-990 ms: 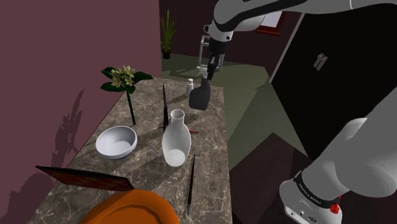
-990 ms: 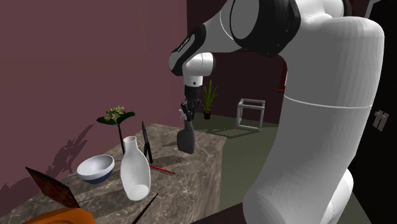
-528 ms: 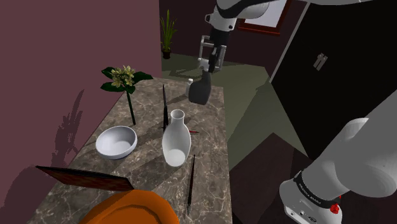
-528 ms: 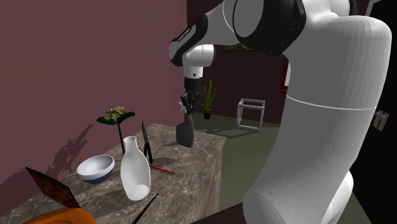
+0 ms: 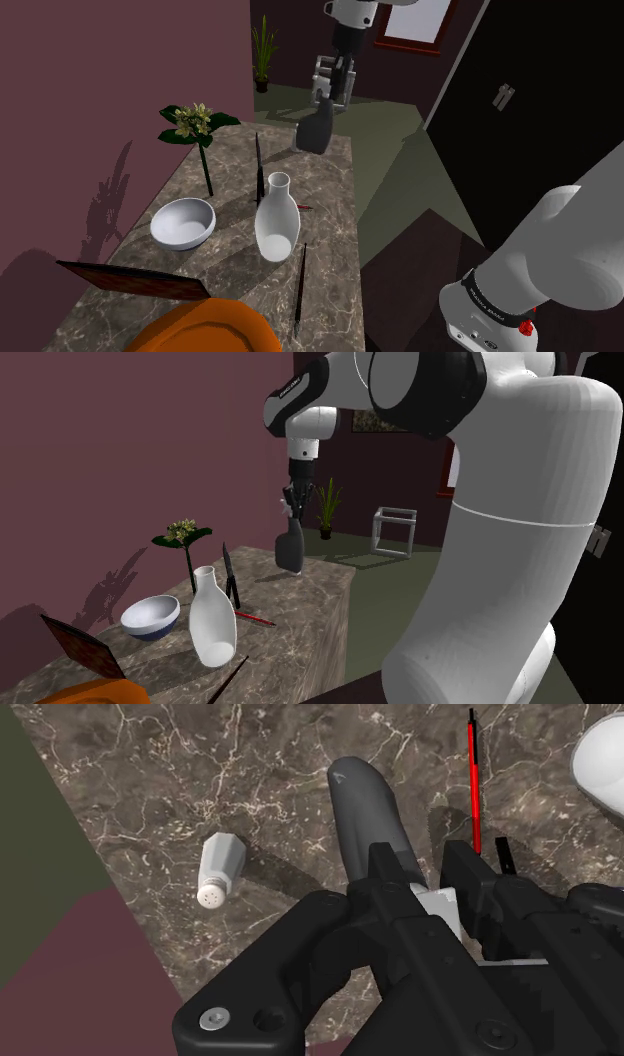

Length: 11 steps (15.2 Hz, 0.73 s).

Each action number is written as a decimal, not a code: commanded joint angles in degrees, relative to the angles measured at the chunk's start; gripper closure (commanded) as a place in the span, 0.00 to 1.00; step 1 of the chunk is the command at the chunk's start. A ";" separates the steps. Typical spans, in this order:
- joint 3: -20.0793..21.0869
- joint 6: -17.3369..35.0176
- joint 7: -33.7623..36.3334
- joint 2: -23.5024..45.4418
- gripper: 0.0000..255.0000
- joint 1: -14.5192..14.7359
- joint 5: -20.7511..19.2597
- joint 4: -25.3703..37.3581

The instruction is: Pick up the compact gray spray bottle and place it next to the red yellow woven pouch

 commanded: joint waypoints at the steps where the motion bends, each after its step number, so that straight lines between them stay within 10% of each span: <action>1: -0.04 -1.65 0.06 -0.06 1.00 -0.04 -0.05 1.59; 11: -0.10 -9.44 0.56 0.36 1.00 -0.10 -0.11 9.80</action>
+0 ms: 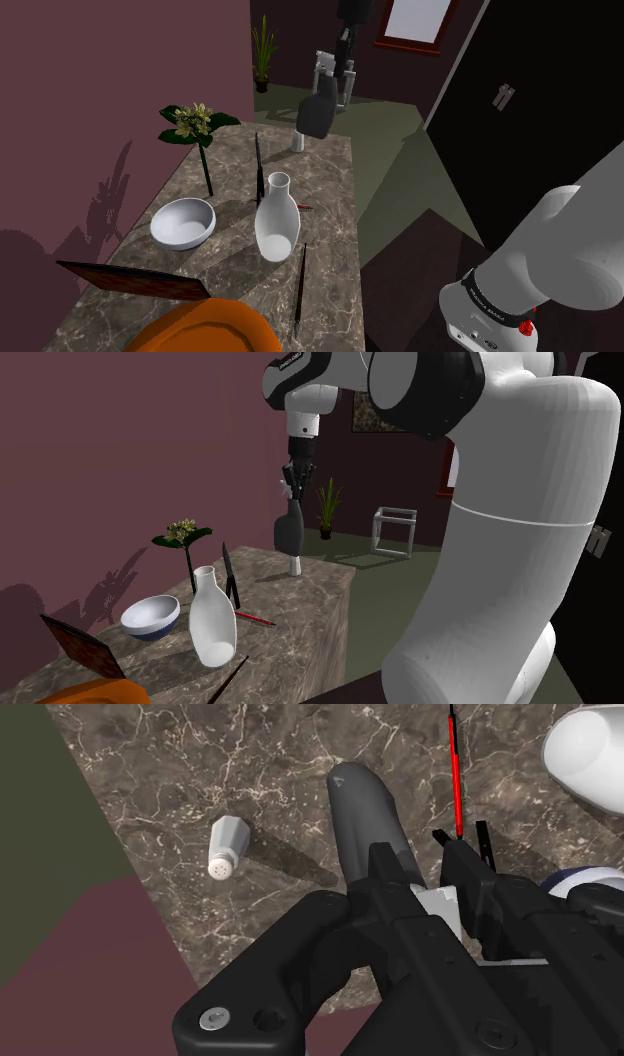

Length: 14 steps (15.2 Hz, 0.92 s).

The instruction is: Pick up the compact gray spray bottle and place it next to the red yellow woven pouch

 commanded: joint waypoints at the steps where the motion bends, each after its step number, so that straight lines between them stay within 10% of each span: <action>1: 0.00 -1.59 0.11 0.25 1.00 0.00 0.03 1.84; 14: -0.22 -12.60 0.58 3.30 1.00 -0.27 0.44 15.86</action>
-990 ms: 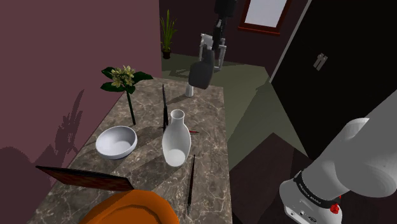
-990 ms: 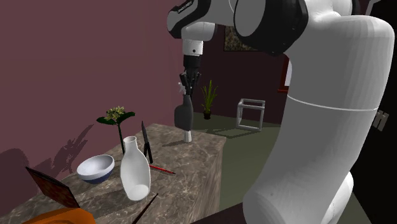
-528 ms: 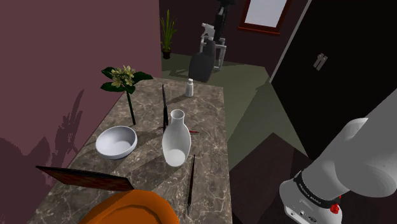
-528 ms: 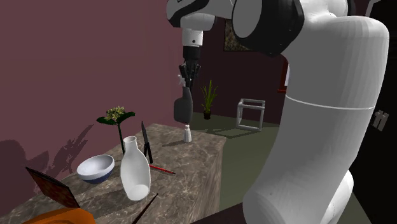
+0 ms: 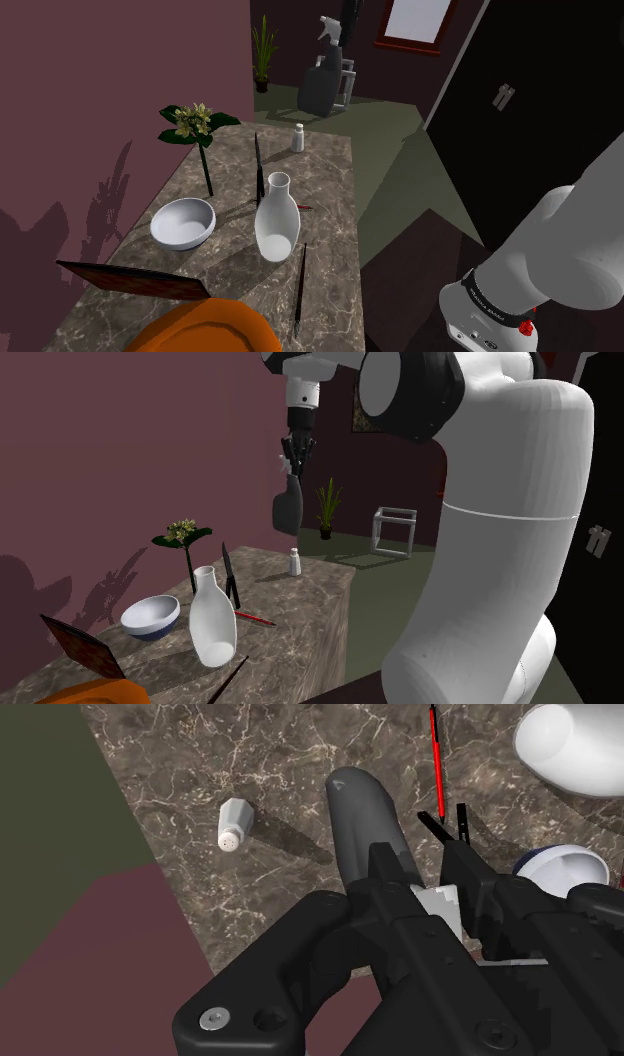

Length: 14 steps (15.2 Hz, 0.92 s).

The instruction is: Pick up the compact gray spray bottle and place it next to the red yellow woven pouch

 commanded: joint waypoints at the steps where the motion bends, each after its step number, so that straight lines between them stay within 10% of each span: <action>1: -0.02 -1.99 0.13 0.62 1.00 -0.03 0.10 2.59; 14: -0.43 -15.55 0.50 8.32 1.00 -1.07 1.57 23.76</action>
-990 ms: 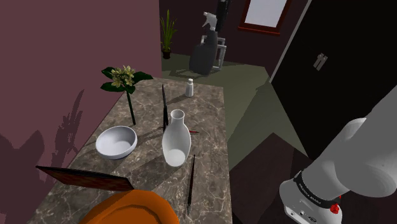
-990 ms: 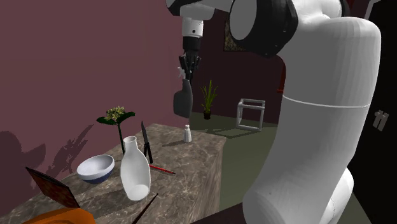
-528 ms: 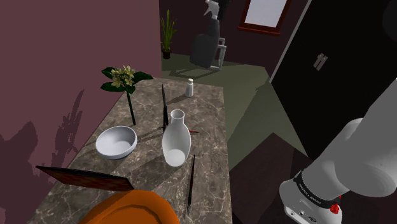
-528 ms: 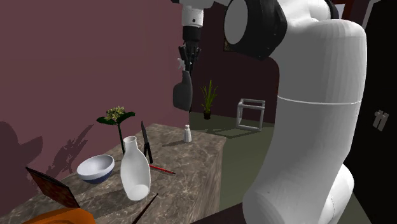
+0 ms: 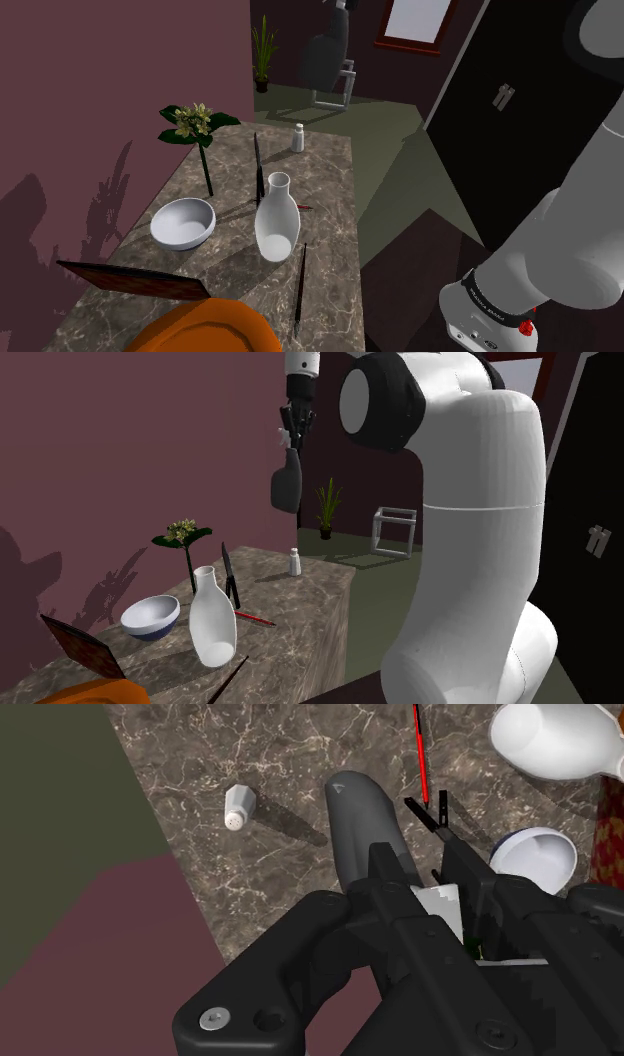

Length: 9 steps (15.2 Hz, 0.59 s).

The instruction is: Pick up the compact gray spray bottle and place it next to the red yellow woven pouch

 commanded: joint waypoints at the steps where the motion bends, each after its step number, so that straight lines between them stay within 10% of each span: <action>1: 0.54 0.05 1.37 -0.61 1.00 0.93 -0.21 -0.54; 9: 5.54 7.00 12.21 -7.71 1.00 7.90 -1.84 -13.65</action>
